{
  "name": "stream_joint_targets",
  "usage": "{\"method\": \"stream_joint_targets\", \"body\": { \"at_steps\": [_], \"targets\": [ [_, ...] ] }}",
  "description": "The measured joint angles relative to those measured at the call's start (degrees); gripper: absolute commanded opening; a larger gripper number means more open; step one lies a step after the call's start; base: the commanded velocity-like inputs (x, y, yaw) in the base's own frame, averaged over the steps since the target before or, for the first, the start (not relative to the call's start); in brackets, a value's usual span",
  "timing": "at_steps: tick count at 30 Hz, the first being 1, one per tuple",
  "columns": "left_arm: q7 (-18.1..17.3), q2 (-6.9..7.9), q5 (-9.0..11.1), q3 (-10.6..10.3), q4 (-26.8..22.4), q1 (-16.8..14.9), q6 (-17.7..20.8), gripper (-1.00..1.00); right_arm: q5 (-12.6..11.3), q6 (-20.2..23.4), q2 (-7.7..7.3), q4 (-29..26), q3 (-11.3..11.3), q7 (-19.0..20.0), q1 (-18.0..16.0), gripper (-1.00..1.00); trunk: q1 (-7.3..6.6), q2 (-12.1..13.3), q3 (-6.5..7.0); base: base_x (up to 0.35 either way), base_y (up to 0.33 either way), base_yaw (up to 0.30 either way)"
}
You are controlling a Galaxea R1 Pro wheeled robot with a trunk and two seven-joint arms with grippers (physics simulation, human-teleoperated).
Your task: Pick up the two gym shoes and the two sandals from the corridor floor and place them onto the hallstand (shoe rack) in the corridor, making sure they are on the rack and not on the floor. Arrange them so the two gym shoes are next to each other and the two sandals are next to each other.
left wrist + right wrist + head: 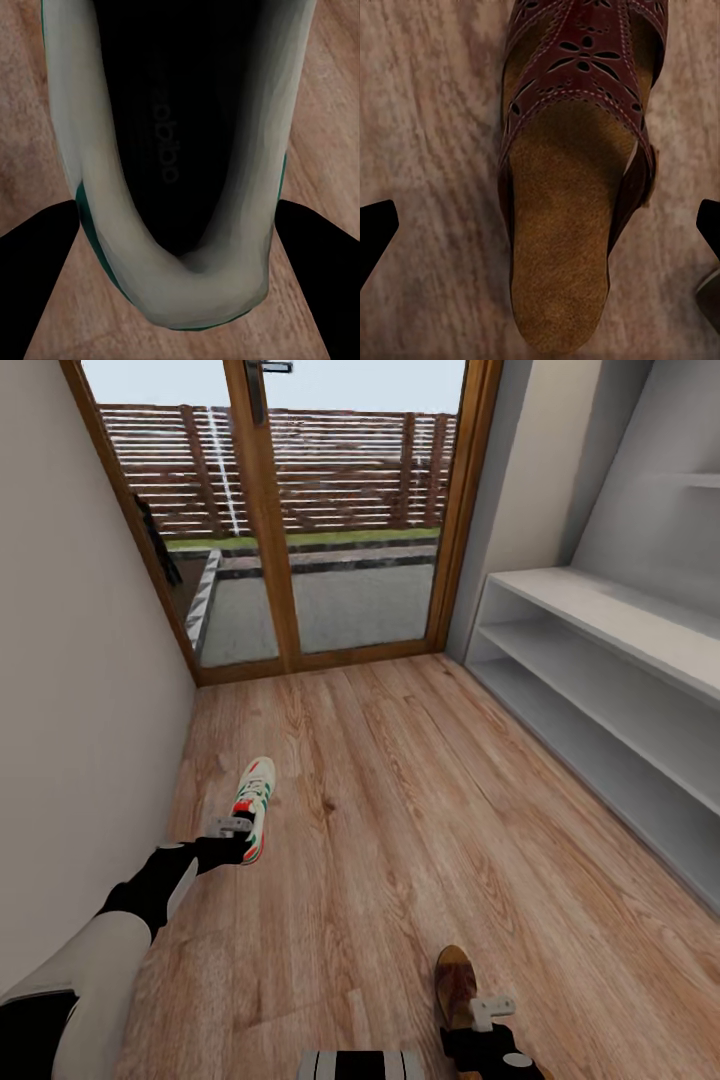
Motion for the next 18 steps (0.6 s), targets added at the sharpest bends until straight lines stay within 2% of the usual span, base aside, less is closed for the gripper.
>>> {"method": "stream_joint_targets", "body": {
  "at_steps": [5,9,18],
  "targets": [
    [-0.02,0.01,0.48,0.00,0.00,0.03,-0.07,-1.00,0.00,-1.09,-0.04,-0.04,-0.06,0.00,0.01,1.00,0.00,0.00,-0.01,0.000,0.000,0.000],
    [-0.08,0.02,1.00,0.01,0.01,0.12,-0.10,-1.00,0.00,-5.75,-0.13,0.04,-0.02,0.04,0.03,1.00,0.00,0.00,-0.02,0.000,0.000,0.000],
    [-0.14,0.10,1.56,0.01,-0.02,-0.08,-0.12,-1.00,0.00,-7.14,-0.14,1.44,-0.03,-0.01,0.03,1.00,0.24,-0.12,-2.45,0.000,0.000,0.000]
  ]
}}
